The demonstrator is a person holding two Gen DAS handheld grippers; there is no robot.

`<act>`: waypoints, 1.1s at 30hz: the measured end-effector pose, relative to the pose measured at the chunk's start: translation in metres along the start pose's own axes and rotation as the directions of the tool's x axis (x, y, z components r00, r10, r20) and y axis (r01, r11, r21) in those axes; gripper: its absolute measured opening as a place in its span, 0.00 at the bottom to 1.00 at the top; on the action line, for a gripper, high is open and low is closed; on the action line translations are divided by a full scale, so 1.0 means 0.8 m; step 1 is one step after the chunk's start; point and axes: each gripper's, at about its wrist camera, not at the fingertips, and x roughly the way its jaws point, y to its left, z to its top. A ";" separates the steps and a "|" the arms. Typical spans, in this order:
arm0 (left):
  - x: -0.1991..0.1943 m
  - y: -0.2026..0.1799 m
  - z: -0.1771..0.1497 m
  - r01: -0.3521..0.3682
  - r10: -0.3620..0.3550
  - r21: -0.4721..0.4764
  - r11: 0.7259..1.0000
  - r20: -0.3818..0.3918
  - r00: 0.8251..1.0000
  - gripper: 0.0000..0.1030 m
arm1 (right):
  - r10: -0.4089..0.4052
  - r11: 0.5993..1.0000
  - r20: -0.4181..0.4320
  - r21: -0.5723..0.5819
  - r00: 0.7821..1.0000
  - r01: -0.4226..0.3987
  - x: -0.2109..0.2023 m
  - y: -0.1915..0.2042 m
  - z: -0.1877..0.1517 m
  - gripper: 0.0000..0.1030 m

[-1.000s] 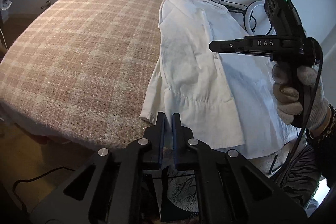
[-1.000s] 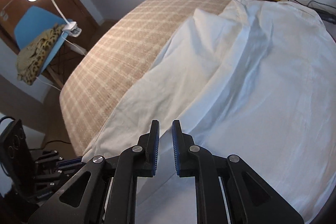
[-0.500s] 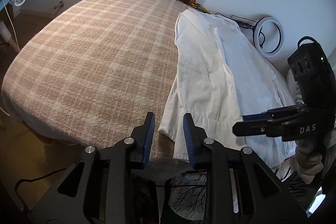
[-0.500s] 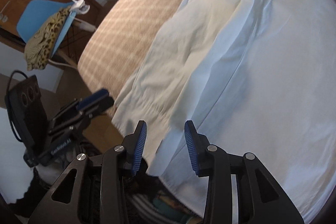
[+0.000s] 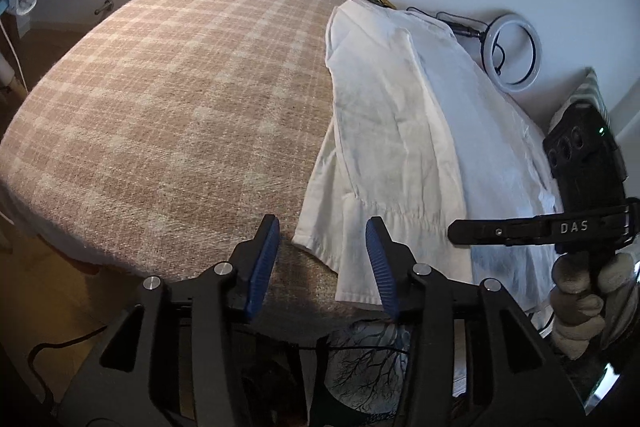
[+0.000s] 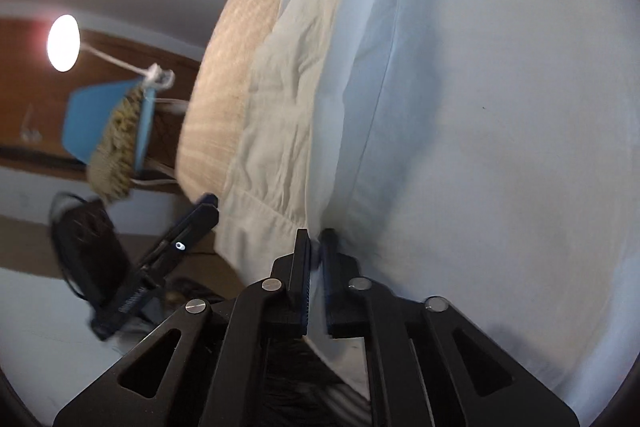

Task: Fold small clothes

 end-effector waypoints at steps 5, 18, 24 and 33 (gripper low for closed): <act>0.006 -0.016 -0.005 -0.068 0.067 0.073 0.995 0.017 0.998 0.45 | -0.181 0.959 0.043 -0.215 0.983 0.186 -0.008 0.044 -0.006 0.11; 0.005 -0.033 0.004 0.044 -0.048 0.056 0.997 0.063 0.997 0.03 | -0.126 0.930 0.457 -0.254 0.881 0.265 -0.118 0.054 0.005 0.13; -0.005 -0.068 0.009 0.058 -0.070 0.104 0.993 0.115 0.991 0.03 | -0.119 0.965 0.438 -0.159 0.891 0.207 -0.141 0.016 0.031 0.14; 0.013 -0.172 -0.008 0.135 -0.163 0.325 0.936 0.058 0.985 0.02 | -0.037 0.987 0.470 -0.119 0.882 0.105 -0.171 -0.021 0.042 0.14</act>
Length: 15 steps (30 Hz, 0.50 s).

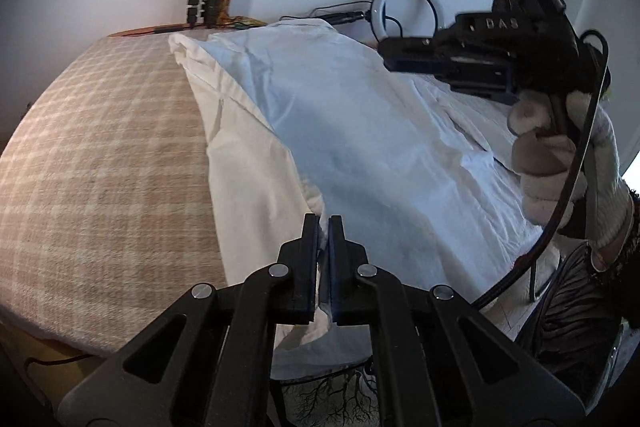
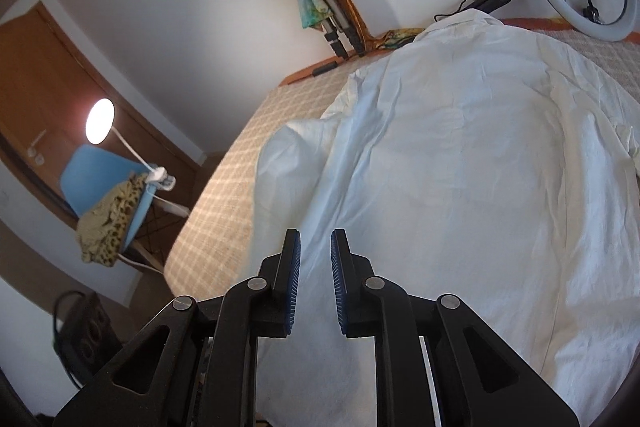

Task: Fold small clothes

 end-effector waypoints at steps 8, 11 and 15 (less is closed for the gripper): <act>0.051 -0.059 -0.008 0.075 -0.066 0.090 0.993 -0.099 0.993 0.02 | 0.063 0.998 -0.020 0.008 0.998 -0.063 0.004 -0.029 0.026 0.14; 0.063 -0.064 -0.016 0.081 -0.068 0.090 0.993 -0.131 0.989 0.02 | 0.010 1.000 -0.050 0.019 0.999 -0.009 0.022 -0.047 0.029 0.14; 0.065 -0.066 -0.019 0.082 -0.072 0.072 0.994 -0.138 0.988 0.02 | -0.046 0.998 -0.094 0.028 0.995 0.049 0.043 -0.065 0.027 0.25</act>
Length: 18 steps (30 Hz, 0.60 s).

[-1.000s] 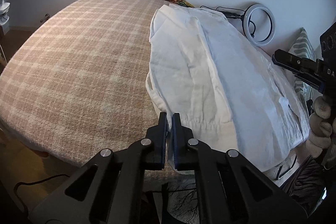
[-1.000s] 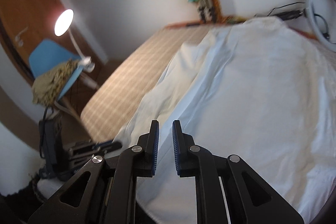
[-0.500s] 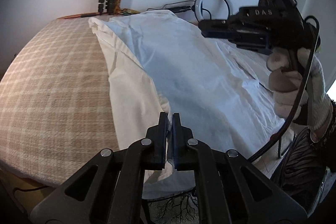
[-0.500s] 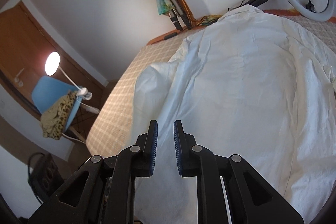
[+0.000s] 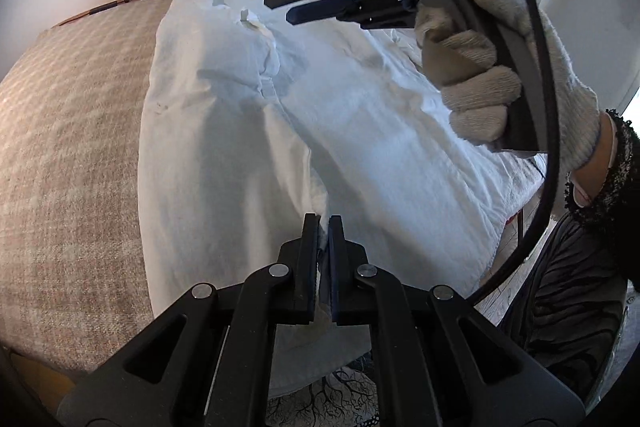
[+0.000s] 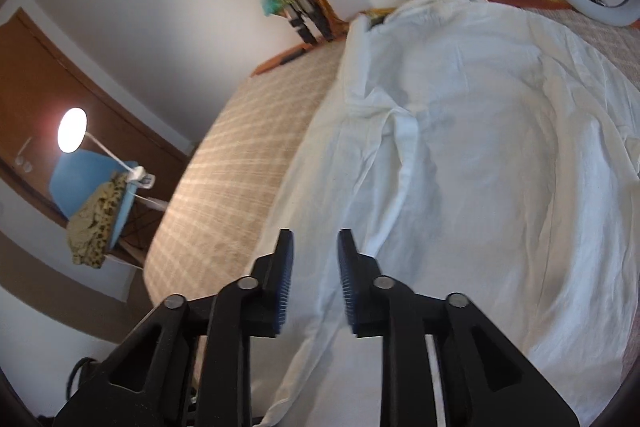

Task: Fold small clothes

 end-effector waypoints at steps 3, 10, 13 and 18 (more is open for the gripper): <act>-0.001 0.000 0.002 0.001 -0.001 -0.012 1.000 0.000 1.000 0.02 | -0.021 1.000 -0.012 -0.002 1.000 0.021 0.009 -0.003 0.000 0.25; -0.026 0.006 -0.001 0.058 -0.059 -0.038 0.998 -0.007 0.998 0.07 | -0.038 0.999 -0.053 0.015 0.998 0.039 0.013 -0.009 -0.007 0.25; -0.057 0.011 -0.016 0.056 -0.056 -0.009 0.998 0.009 0.998 0.13 | -0.040 0.999 -0.073 0.005 0.997 0.041 0.004 -0.009 -0.019 0.25; -0.101 0.040 -0.033 -0.012 0.014 -0.040 0.999 0.058 0.998 0.34 | 0.011 1.000 -0.135 0.002 0.991 -0.011 -0.007 0.008 -0.060 0.25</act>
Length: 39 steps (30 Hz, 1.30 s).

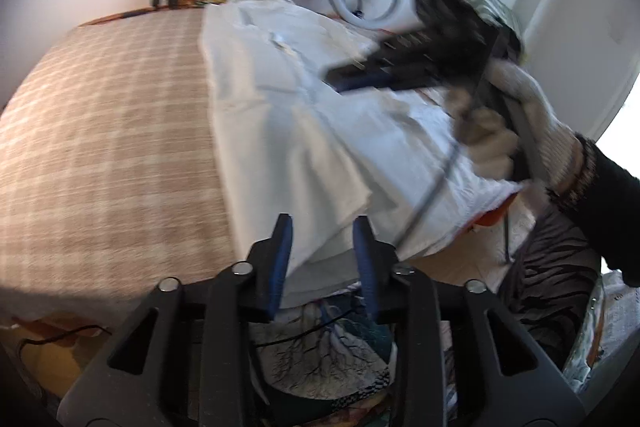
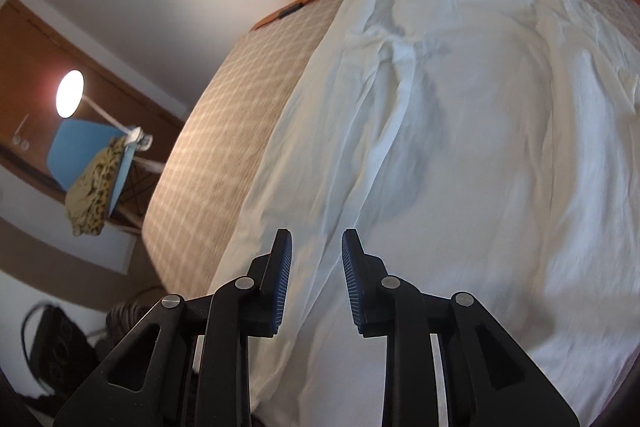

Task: Fold small clothes

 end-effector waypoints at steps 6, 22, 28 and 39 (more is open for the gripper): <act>0.023 0.067 0.010 0.019 -0.031 -0.214 0.977 -0.056 0.998 0.35 | 0.006 0.999 -0.106 -0.039 0.994 -0.010 0.016 0.030 -0.064 0.25; 0.050 0.069 0.005 0.016 -0.050 -0.269 0.963 -0.122 0.991 0.04 | -0.021 0.998 -0.084 -0.059 0.996 0.016 0.009 0.050 -0.110 0.00; 0.045 0.051 0.012 -0.026 0.003 -0.204 0.979 -0.113 0.994 0.04 | -0.028 0.997 -0.114 -0.078 0.993 0.019 0.019 0.047 -0.112 0.01; 0.006 0.003 0.036 -0.094 0.095 -0.043 0.995 0.031 0.995 0.04 | -0.112 0.981 0.101 -0.145 0.989 0.126 -0.042 0.055 -0.101 0.33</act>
